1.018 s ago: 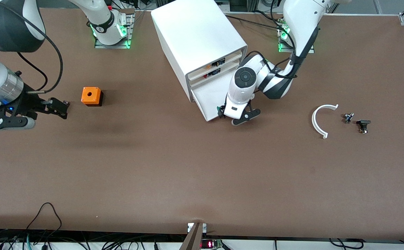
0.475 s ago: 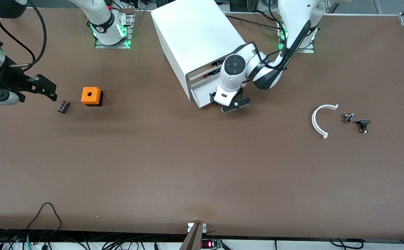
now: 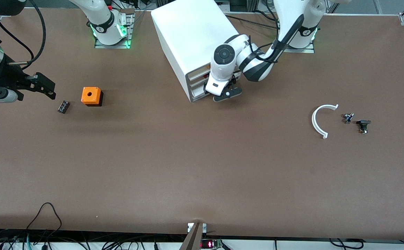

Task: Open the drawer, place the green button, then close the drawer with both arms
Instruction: 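Push the drawer front fully shut with the left gripper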

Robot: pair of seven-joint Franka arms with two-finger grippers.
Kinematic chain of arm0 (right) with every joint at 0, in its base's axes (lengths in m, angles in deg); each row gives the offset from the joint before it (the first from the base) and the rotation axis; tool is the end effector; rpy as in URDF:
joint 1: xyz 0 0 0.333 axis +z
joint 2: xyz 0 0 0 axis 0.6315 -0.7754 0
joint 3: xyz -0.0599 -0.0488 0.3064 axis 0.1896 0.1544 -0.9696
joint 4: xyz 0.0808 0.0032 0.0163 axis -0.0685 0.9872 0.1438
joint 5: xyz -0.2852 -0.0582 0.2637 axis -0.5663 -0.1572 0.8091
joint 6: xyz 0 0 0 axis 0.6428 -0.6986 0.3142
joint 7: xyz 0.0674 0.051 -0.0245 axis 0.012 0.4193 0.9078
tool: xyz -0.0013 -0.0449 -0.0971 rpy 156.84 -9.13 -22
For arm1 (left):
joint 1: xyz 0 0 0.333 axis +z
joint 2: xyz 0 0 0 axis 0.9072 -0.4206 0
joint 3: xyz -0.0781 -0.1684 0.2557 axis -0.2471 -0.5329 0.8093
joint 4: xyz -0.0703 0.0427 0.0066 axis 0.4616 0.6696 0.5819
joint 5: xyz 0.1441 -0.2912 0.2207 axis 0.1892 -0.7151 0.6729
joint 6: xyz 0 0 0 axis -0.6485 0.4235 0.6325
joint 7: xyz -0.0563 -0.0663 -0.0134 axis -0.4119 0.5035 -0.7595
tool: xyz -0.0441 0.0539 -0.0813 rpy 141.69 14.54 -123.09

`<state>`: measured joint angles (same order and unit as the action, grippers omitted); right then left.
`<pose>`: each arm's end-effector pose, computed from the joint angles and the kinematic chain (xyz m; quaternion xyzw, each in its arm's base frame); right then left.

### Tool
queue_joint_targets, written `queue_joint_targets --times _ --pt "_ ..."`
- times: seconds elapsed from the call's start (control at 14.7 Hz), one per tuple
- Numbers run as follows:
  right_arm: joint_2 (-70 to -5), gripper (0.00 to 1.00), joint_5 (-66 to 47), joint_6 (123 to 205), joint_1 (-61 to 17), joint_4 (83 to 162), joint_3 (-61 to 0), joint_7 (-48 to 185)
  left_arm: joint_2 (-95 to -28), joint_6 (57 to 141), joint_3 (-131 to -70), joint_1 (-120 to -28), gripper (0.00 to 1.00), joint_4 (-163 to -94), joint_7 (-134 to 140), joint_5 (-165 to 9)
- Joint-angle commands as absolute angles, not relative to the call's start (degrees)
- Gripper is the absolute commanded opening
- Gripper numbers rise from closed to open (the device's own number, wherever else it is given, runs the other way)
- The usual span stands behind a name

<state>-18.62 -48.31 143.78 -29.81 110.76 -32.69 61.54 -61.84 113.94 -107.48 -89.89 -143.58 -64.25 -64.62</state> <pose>0.5845 0.0597 0.6122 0.9987 0.0344 0.0328 0.0159 0.3861 -0.4504 0.2401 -0.9789 -0.1865 0.0825 0.0146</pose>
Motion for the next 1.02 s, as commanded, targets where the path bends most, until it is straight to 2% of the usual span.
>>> queue_joint_targets --times 0.0,0.14,0.48,0.95 --pt "-18.3 1.00 -49.5 143.0 -35.0 110.1 -37.5 61.4 -59.9 111.3 -110.3 -89.5 0.99 -144.8 -66.4 -63.8" --pt "-18.3 1.00 -49.2 143.0 -36.4 110.0 -39.3 61.4 -60.0 110.6 -110.7 -89.7 0.99 -144.7 -67.5 -63.8" --pt "-18.4 1.00 -49.5 143.0 -36.1 108.3 -39.2 61.4 -59.9 109.1 -110.9 -89.6 0.99 -144.4 -66.9 -63.8" --pt "-18.4 1.00 -49.4 143.1 -35.9 108.2 -39.2 57.6 -58.8 92.6 -110.7 -80.3 1.00 -133.0 -56.7 -63.8"
